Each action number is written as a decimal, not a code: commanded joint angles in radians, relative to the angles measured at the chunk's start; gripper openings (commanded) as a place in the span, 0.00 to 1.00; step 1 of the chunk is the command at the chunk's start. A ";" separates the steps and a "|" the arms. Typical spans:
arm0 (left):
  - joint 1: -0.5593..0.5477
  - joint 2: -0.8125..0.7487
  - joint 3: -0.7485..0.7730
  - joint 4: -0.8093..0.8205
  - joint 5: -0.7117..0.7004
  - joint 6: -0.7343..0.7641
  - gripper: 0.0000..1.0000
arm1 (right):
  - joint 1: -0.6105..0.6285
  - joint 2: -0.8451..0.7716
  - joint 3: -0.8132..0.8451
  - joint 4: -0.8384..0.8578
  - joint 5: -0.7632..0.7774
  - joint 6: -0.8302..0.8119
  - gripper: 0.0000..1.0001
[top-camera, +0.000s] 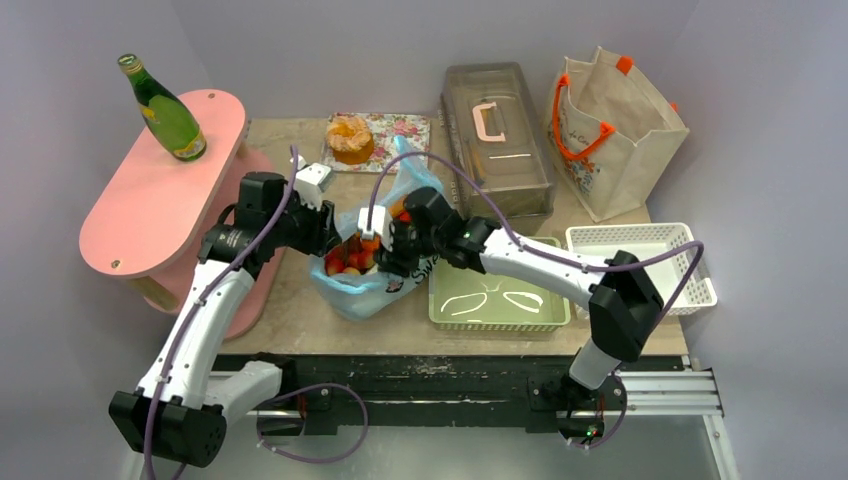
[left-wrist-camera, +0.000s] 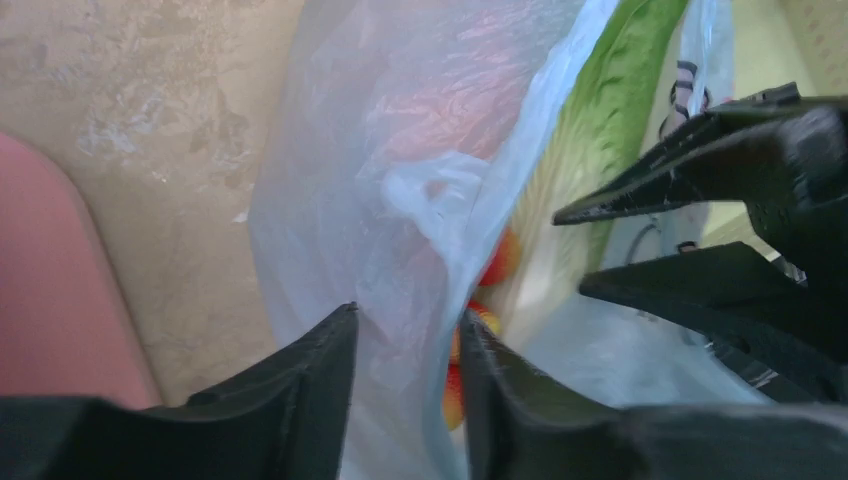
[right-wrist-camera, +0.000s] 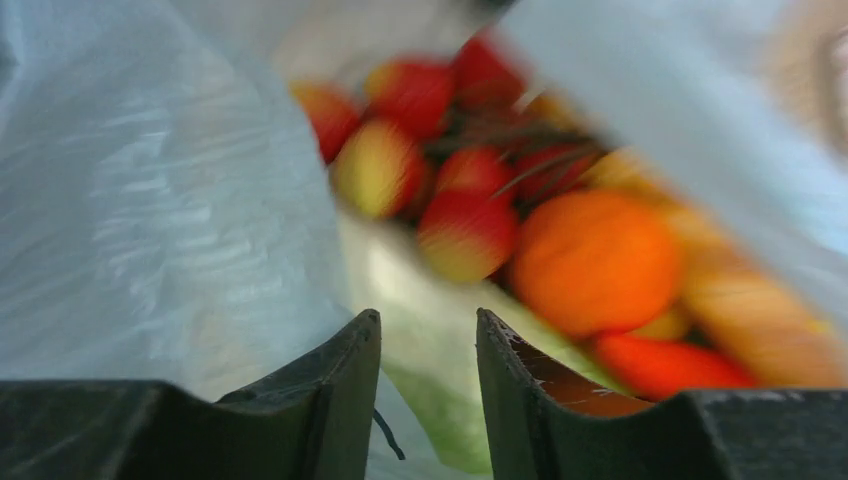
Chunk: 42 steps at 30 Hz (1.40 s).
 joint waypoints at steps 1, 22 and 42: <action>0.063 0.022 -0.005 0.030 0.061 -0.098 0.09 | 0.066 -0.080 -0.120 0.001 -0.005 -0.165 0.43; 0.152 -0.396 -0.230 0.066 0.194 -0.065 0.00 | -0.031 -0.087 -0.034 0.210 0.005 0.258 0.57; 0.157 -0.199 -0.006 0.197 0.135 -0.389 0.00 | 0.049 0.135 -0.021 0.475 0.295 0.672 0.74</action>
